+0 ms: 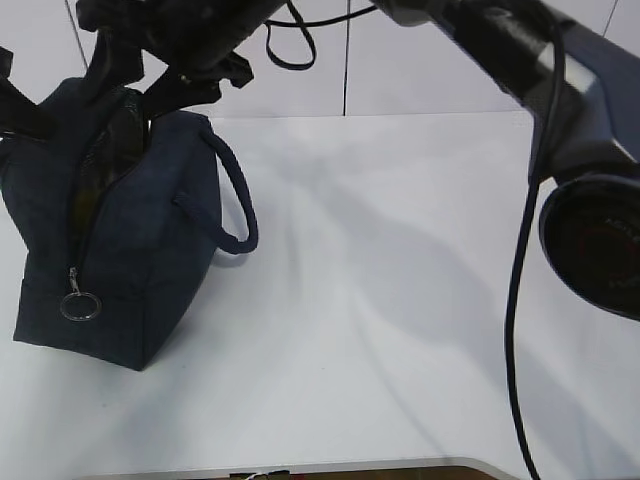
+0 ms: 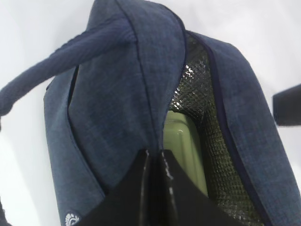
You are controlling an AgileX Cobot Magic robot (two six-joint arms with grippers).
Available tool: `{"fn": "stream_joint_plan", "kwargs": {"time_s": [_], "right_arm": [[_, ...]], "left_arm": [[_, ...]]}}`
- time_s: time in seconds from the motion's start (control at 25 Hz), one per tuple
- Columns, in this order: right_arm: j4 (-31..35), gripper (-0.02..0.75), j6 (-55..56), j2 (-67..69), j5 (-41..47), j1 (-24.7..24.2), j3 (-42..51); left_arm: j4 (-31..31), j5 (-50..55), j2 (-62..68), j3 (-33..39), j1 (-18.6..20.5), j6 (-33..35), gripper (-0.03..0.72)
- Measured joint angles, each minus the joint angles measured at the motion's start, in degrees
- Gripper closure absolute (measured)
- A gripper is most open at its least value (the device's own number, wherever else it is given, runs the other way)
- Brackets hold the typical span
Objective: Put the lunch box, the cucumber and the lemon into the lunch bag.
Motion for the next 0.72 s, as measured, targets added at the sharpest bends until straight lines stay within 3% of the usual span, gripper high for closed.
{"fn": "stream_joint_plan", "kwargs": {"time_s": [0.24, 0.72], "right_arm": [[-8.3, 0.256, 1.9, 0.0, 1.1, 0.0, -1.8], [-13.1, 0.257, 3.6, -3.3, 1.4, -0.5, -0.3]], "left_arm": [[0.1, 0.0, 0.0, 0.0, 0.0, 0.0, 0.701], [0.2, 0.0, 0.0, 0.0, 0.0, 0.0, 0.701]]}}
